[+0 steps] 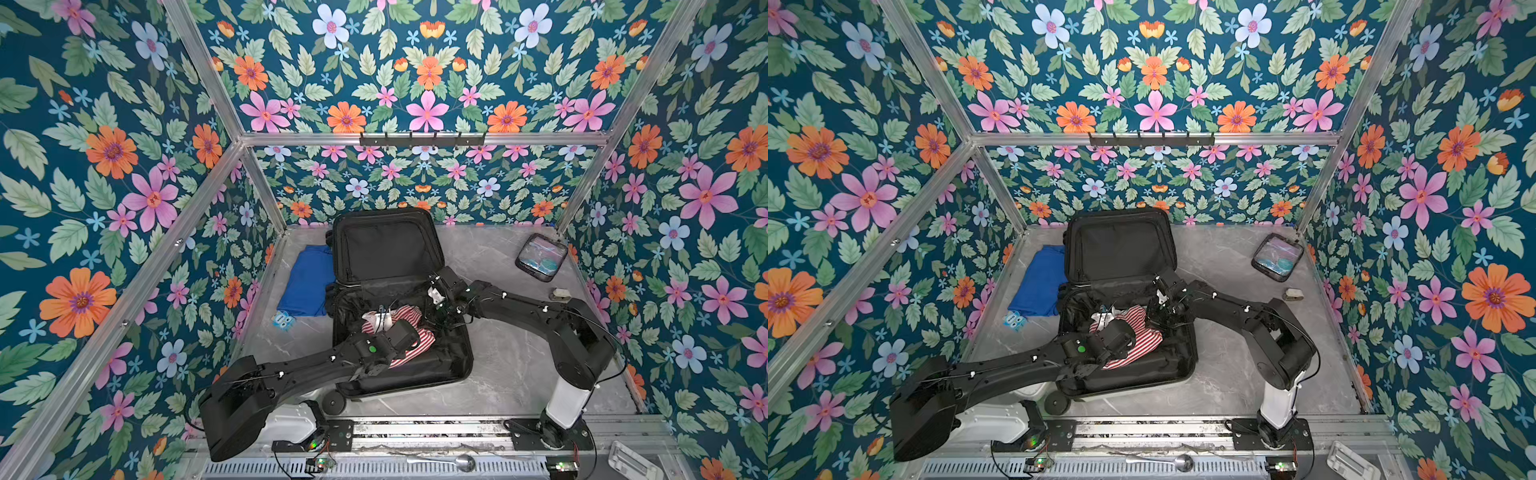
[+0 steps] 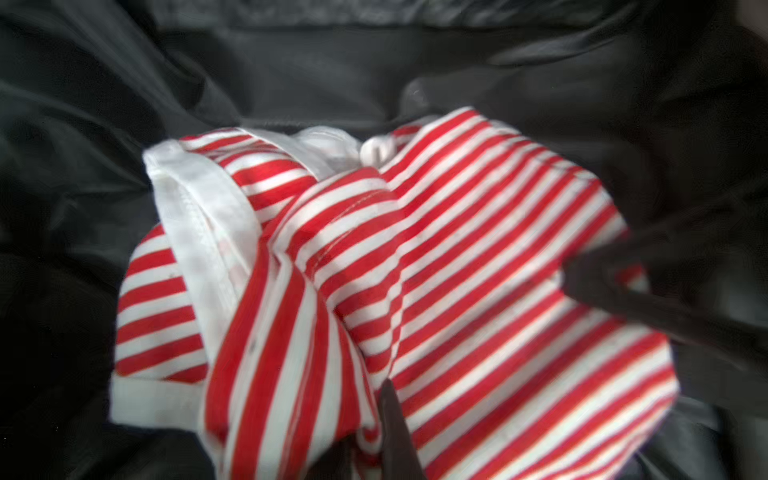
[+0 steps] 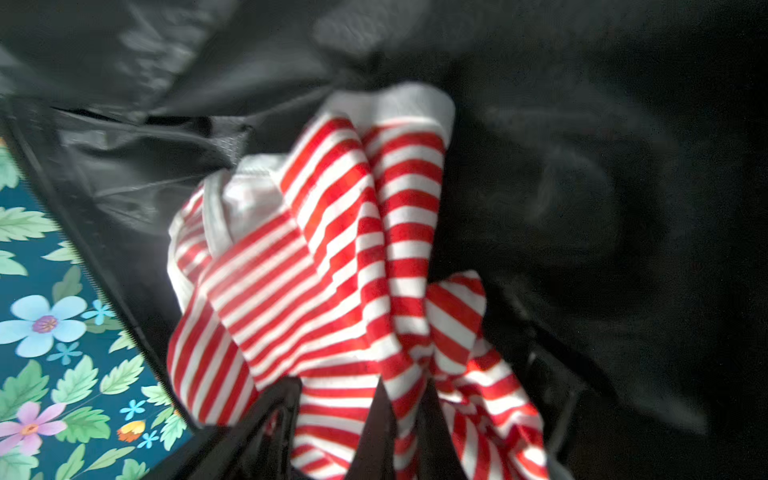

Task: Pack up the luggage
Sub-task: 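Carry the striped shirt with both grippers over the suitcase and lower it, then open both grippers to release the shirt into the suitcase and withdraw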

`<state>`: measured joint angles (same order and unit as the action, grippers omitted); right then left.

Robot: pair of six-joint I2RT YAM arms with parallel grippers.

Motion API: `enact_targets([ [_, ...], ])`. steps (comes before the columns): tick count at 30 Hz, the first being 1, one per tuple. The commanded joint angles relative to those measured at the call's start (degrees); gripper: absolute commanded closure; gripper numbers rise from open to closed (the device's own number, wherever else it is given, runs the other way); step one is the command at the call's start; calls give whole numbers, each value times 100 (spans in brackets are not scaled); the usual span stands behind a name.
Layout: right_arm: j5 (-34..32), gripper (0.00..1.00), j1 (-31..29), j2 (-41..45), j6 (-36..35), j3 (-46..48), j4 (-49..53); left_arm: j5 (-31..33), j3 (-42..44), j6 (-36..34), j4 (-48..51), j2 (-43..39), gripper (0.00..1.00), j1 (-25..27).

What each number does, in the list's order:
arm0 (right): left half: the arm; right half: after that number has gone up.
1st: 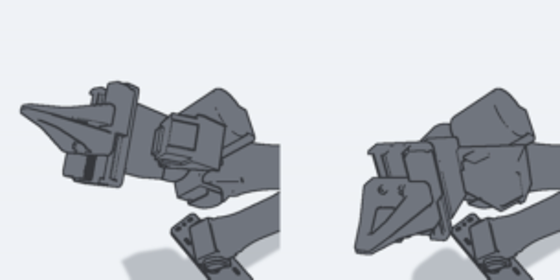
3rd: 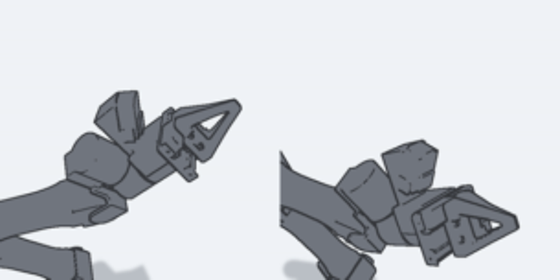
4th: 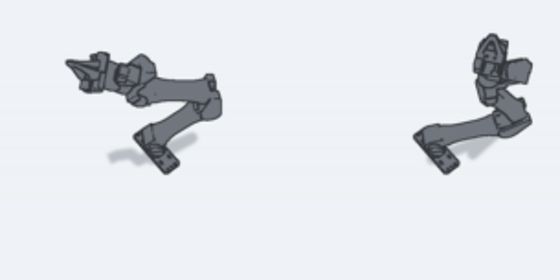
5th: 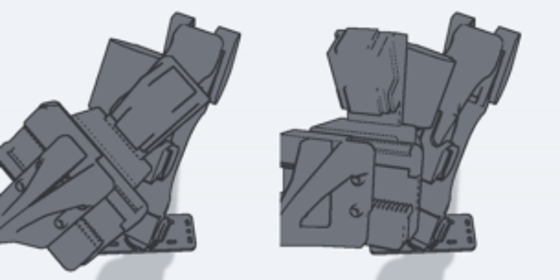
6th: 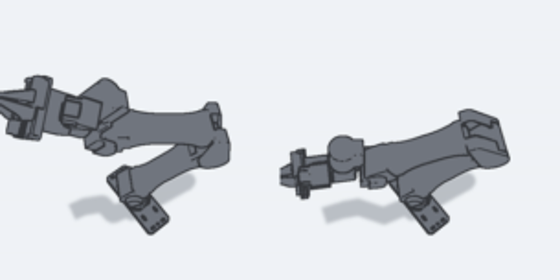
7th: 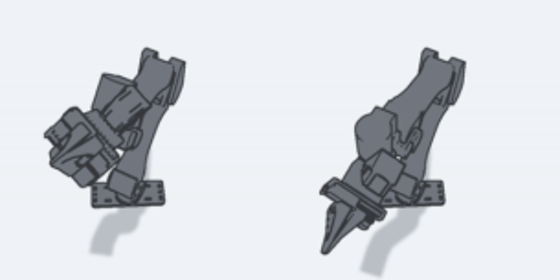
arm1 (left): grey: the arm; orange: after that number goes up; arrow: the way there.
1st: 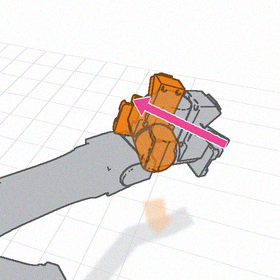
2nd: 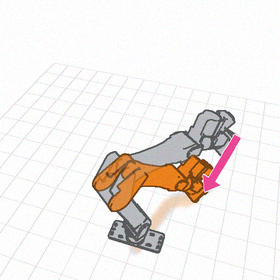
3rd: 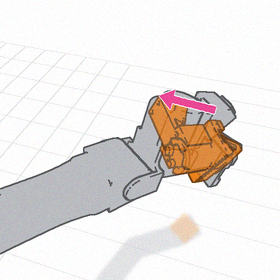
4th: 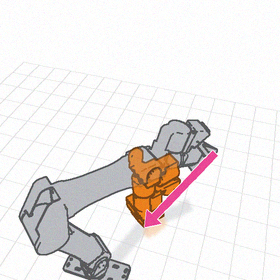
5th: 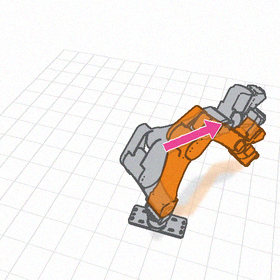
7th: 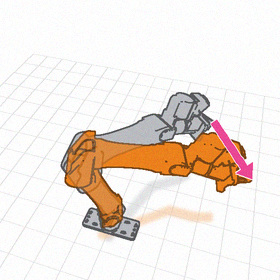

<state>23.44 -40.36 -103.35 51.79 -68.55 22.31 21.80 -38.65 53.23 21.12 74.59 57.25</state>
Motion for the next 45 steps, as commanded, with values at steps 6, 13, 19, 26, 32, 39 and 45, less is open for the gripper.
enact_targets([
  [6, -876, 100, -83, 189, -110, 314, -45, -290, 411, 57, -263, 113, 89, -343],
  [13, -832, 46, -216, 647, -109, 475, -168, -15, 264, 83, 370, -454, 39, -496],
  [19, -1099, 40, -213, 1282, -223, 219, 427, 167, -365, -122, 1006, -962, 34, -496],
  [26, -1769, 26, -125, 2187, -897, -178, 1337, 822, -1612, -883, 1893, -1210, 27, -628],
  [32, -1749, 23, 401, 2406, -1382, -190, 1745, 225, -1755, -1588, 1846, -1257, 22, -1668],
  [39, -1891, 23, 775, 1865, -1723, -41, 1822, -48, -1056, -1630, 1572, -1700, 21, -2825],
  [45, -1848, 26, 795, 1089, -1796, -273, 1613, -497, -658, -1832, 1225, -1782, 21, -3615],
])
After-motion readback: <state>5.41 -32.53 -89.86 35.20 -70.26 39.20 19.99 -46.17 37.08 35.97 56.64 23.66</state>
